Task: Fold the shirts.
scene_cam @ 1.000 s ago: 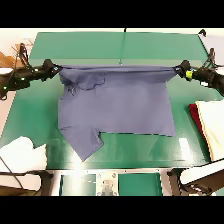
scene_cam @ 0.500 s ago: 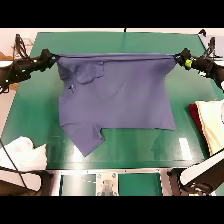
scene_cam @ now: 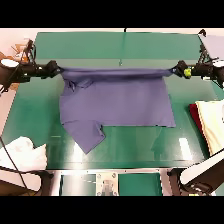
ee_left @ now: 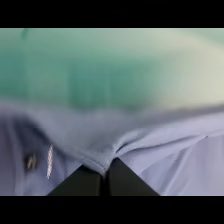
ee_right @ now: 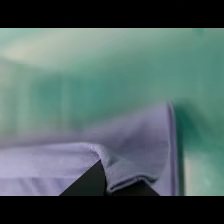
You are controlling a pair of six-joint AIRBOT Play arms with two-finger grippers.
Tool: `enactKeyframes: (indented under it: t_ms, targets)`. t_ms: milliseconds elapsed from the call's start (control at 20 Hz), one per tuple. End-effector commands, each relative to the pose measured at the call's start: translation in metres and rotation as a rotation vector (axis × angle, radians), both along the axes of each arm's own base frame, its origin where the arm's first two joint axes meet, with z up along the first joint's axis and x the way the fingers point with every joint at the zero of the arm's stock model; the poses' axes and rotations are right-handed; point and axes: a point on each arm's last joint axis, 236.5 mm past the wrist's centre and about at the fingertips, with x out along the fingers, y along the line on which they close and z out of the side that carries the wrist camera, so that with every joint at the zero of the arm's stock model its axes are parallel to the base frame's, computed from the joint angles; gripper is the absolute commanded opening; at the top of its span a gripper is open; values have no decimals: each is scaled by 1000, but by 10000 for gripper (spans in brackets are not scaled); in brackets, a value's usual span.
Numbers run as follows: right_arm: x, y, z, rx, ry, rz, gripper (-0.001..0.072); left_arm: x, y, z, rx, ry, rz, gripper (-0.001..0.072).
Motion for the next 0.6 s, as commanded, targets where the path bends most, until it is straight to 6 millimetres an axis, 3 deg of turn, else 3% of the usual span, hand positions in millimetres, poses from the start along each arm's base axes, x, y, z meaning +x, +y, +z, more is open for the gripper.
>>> enactKeyframes:
  t_ms: [0,300,550]
  targets:
    - [-49,2,-33,-53,203,96,18,-36,3,-35,98,164,-81,20]
    - [-83,18,-58,12,327,136,18,-50,-26,-54,185,218,-165,20]
    - [-102,22,-59,39,420,133,20,-78,-37,-59,156,335,-222,20]
